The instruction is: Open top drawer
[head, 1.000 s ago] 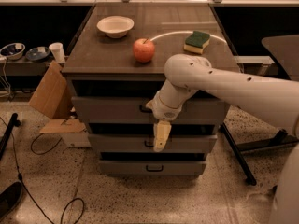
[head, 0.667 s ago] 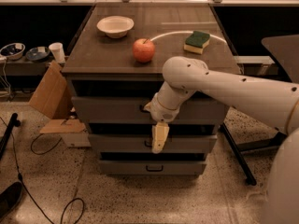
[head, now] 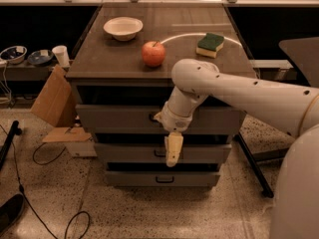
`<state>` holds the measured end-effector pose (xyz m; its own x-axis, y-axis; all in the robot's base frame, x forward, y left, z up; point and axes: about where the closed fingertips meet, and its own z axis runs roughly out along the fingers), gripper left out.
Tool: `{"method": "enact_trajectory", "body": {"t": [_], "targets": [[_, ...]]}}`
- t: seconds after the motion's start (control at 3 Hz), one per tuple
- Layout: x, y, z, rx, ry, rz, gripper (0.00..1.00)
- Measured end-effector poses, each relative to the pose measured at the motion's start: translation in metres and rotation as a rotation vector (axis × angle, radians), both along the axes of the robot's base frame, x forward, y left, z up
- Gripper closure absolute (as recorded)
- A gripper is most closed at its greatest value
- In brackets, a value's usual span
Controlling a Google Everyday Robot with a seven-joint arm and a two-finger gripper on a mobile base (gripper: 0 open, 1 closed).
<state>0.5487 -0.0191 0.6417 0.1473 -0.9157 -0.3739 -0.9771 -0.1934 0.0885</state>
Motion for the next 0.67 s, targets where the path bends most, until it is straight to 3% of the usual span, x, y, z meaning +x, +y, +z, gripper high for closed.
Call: {"method": "enact_trajectory", "body": {"t": [0.67], "targets": [[-0.026,-0.032,0.007,-0.09,0.088,-0.001,0.0]]}}
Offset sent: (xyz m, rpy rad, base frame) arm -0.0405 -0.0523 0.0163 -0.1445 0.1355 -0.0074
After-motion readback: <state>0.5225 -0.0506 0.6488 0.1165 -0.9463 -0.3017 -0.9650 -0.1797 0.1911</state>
